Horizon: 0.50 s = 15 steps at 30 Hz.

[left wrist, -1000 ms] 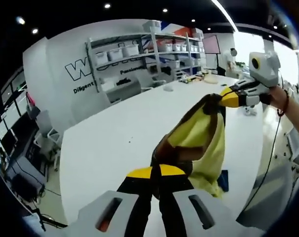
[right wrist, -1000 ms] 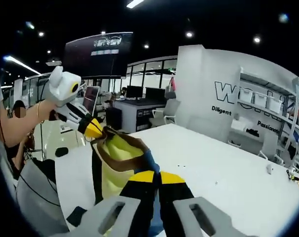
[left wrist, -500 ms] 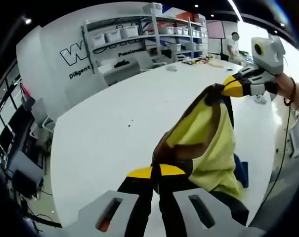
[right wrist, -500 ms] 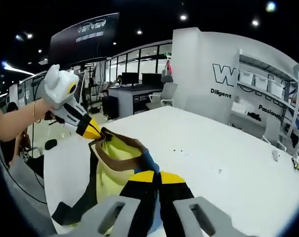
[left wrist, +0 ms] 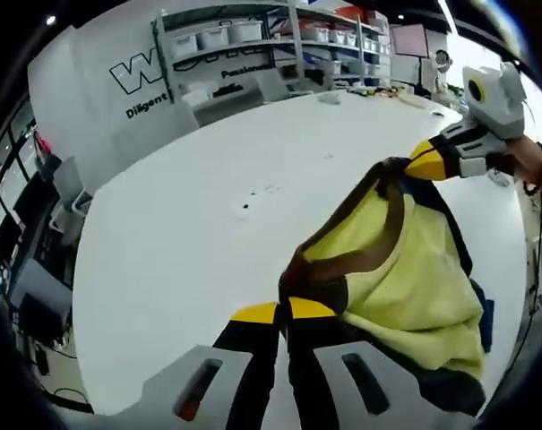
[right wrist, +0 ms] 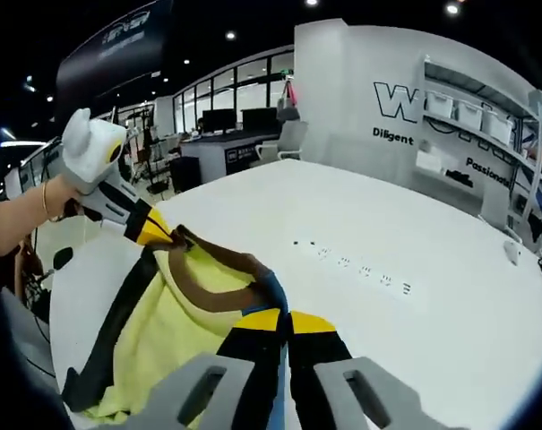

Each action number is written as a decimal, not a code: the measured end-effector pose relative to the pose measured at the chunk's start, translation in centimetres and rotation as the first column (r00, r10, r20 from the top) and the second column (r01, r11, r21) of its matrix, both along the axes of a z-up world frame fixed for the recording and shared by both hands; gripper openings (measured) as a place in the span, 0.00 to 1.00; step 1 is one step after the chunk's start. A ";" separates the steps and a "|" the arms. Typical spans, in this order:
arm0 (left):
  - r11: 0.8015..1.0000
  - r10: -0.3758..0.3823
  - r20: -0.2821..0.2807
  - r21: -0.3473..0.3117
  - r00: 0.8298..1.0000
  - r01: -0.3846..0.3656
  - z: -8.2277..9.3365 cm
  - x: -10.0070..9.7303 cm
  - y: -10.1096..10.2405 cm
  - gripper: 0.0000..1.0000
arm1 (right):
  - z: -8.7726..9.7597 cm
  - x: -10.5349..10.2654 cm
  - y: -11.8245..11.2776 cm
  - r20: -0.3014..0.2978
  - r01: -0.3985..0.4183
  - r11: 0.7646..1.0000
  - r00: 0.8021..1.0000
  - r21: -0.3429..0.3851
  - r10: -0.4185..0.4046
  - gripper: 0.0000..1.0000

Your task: Fold the garment on the visible template until the final outline fits inside the template.

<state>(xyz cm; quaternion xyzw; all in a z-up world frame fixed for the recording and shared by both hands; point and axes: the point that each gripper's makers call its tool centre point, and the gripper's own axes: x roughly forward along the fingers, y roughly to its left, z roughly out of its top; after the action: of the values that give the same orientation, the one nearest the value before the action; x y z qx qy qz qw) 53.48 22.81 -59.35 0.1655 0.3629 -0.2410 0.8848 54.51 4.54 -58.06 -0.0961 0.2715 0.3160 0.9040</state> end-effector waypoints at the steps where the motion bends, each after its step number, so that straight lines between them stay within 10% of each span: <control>1: 1.000 0.005 0.000 0.009 1.000 -0.005 -0.5 0.4 0.2 0.04 | -0.7 0.4 -0.2 -0.010 0.010 1.000 1.000 -0.010 -0.010 0.00; 15: 0.998 0.062 -0.026 -0.002 0.998 -0.062 -5.1 3.7 0.2 0.04 | -6.1 3.4 -0.8 -0.078 0.075 0.996 0.994 -0.039 -0.078 0.00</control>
<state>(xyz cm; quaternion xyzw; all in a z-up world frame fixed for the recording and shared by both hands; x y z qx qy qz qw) 57.22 23.03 -64.42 0.1499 0.3793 -0.2159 0.8872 57.89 3.73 -64.15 -0.0891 0.3165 0.2798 0.9020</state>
